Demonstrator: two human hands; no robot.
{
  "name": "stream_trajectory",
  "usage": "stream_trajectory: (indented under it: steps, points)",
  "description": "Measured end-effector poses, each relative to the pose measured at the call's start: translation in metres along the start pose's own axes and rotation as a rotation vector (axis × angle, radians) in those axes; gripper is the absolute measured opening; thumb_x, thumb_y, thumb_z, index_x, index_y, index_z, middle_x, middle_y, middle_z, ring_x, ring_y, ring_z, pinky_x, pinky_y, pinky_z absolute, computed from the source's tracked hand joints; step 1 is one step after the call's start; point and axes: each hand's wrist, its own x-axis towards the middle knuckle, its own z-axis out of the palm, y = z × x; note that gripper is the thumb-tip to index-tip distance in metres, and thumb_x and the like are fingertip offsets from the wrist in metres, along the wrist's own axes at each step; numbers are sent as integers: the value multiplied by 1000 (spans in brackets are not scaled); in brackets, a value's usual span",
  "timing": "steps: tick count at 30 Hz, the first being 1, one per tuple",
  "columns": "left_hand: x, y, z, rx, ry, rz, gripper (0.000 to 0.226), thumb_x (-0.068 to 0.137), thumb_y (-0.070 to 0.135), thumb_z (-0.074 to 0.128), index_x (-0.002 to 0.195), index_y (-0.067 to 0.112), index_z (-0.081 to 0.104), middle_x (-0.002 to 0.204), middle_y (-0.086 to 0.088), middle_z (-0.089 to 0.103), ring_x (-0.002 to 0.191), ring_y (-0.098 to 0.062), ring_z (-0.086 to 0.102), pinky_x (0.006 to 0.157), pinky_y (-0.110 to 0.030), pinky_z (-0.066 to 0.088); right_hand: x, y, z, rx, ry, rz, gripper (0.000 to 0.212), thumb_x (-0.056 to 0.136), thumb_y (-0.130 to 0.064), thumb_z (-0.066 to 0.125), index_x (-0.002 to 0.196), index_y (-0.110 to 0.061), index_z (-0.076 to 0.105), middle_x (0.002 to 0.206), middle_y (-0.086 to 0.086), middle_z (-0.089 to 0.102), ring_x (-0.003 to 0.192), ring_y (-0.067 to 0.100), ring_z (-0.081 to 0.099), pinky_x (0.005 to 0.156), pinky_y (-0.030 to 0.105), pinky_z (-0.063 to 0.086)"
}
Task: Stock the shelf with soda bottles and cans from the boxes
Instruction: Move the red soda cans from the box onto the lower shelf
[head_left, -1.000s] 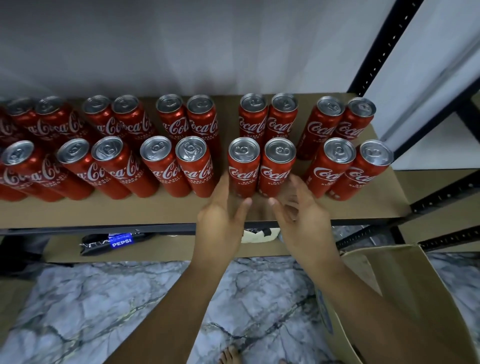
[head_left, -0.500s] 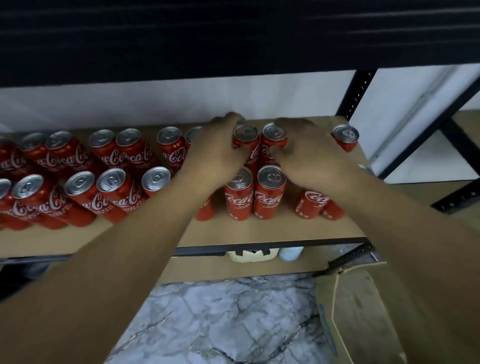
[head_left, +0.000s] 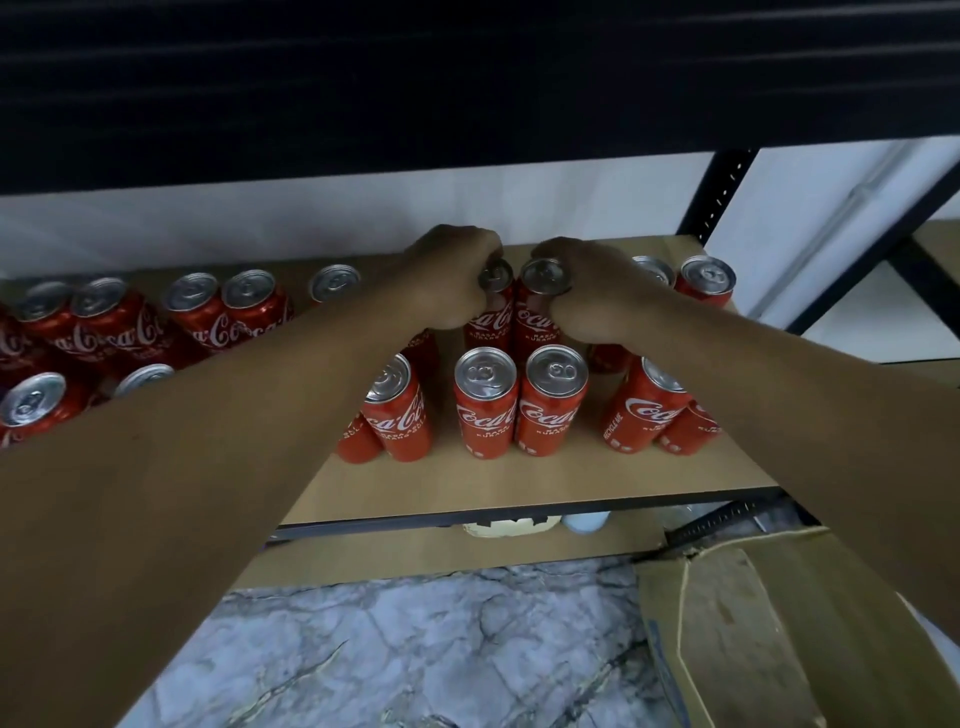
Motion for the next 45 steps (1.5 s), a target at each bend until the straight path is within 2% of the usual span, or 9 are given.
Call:
stream_trajectory:
  steps: [10, 16, 21, 23, 26, 29, 34, 39, 45]
  points:
    - [-12, -2, 2, -2, 15, 25, 42, 93, 22, 73, 132, 15, 59, 126, -9, 66, 112, -28, 63, 79, -28, 40, -14, -8, -3, -10, -17, -30, 69, 98, -30, 64, 158, -23, 30, 159, 7, 40, 142, 30, 42, 108, 36, 39]
    - [-54, 16, -2, -86, 154, 85, 48, 96, 44, 62, 140, 27, 53, 133, 2, 63, 110, -18, 62, 87, -32, 46, -77, -4, -34, -69, 83, -82, 43, 104, -31, 52, 144, -15, 48, 144, 9, 55, 125, 25, 54, 93, 29, 38]
    - [-86, 53, 5, -87, 99, 159, 60, 101, 44, 56, 155, 30, 37, 156, 3, 45, 137, -18, 47, 103, -27, 38, -130, 24, -56, -57, 83, -95, 49, 101, -39, 55, 148, -31, 46, 142, -1, 58, 127, 23, 56, 100, 32, 47]
    - [-87, 67, 11, -67, 94, 199, 60, 101, 43, 56, 156, 27, 38, 159, 6, 40, 138, -15, 45, 104, -23, 34, -144, 37, -63, -44, 90, -75, 49, 101, -34, 57, 149, -32, 47, 144, -3, 57, 127, 20, 55, 97, 21, 40]
    - [-84, 88, 19, -73, 80, 273, 60, 100, 44, 57, 154, 26, 39, 156, 8, 42, 138, -12, 42, 106, -22, 33, -156, 61, -70, -42, 119, -45, 39, 98, -19, 60, 138, -18, 56, 133, 7, 62, 111, 13, 53, 77, 13, 30]
    - [-72, 110, 28, -43, 55, 325, 67, 97, 43, 63, 155, 25, 37, 154, 8, 42, 136, -14, 44, 108, -29, 39, -160, 81, -69, -23, 74, -28, 36, 96, -13, 62, 131, -7, 56, 127, 12, 62, 109, 11, 49, 78, 12, 28]
    - [-45, 133, 47, 37, -56, 311, 80, 88, 42, 74, 155, 23, 35, 149, 1, 47, 131, -21, 50, 104, -38, 45, -150, 98, -59, 140, -34, 81, 48, 97, -17, 61, 139, -35, 46, 120, -14, 56, 105, 6, 51, 68, 5, 34]
    - [-33, 132, 60, 34, -67, 266, 50, 85, 36, 77, 129, 23, 56, 121, 0, 62, 110, -22, 59, 88, -36, 49, -143, 112, -48, 221, 7, 117, 47, 96, -8, 59, 136, -31, 51, 109, -13, 56, 100, 8, 52, 65, -4, 35]
    - [-32, 126, 58, 17, -55, 249, 49, 86, 34, 79, 129, 23, 58, 116, 3, 63, 105, -19, 59, 83, -33, 48, -137, 113, -43, 231, 68, 81, 47, 96, -17, 65, 138, -31, 52, 124, -4, 65, 114, 17, 59, 92, 26, 45]
